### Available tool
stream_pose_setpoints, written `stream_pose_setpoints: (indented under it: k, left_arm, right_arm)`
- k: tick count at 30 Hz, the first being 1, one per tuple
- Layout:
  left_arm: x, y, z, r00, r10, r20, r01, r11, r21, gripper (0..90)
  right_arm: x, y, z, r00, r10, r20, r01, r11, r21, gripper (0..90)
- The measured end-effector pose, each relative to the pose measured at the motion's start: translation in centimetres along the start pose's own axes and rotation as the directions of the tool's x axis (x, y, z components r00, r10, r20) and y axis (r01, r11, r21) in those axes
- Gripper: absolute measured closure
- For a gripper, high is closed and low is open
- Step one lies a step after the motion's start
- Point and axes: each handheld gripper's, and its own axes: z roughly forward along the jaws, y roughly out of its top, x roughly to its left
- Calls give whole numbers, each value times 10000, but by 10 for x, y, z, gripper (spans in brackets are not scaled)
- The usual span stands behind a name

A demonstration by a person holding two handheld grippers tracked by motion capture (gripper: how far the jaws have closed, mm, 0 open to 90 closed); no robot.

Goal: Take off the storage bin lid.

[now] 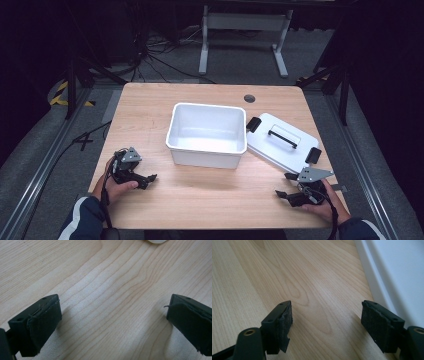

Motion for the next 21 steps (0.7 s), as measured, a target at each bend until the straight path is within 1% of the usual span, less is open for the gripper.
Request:
stream_pose_setpoints:
  k: [3,5,9,11,12,15,21]
  left_arm:
    - [0,0,0,10000,-7,3,7,10000,-4,2]
    - [0,0,0,10000,41,-81,-41,10000,-1,2]
    - [-1,0,0,9999,-97,-60,97,10000,7,3]
    - [-1,0,0,9999,-87,-61,87,10000,8,3]
    - [0,0,0,10000,-9,-61,9,10000,10,2]
    - [0,0,0,10000,-19,6,19,10000,-4,2]
    - [0,0,0,10000,26,10,-26,10000,0,2]
  right_arm:
    - [0,0,0,10000,-7,4,7,10000,9,248]
    - [0,0,0,10000,5,24,-5,10000,21,242]
    - [0,0,0,10000,-10,29,10,10000,24,241]
    - [0,0,0,10000,-7,29,7,10000,25,241]
    - [0,0,0,10000,-9,31,9,10000,20,241]
    - [0,0,0,10000,-20,14,20,10000,14,241]
    - [1,0,0,10000,-63,-50,63,10000,4,240]
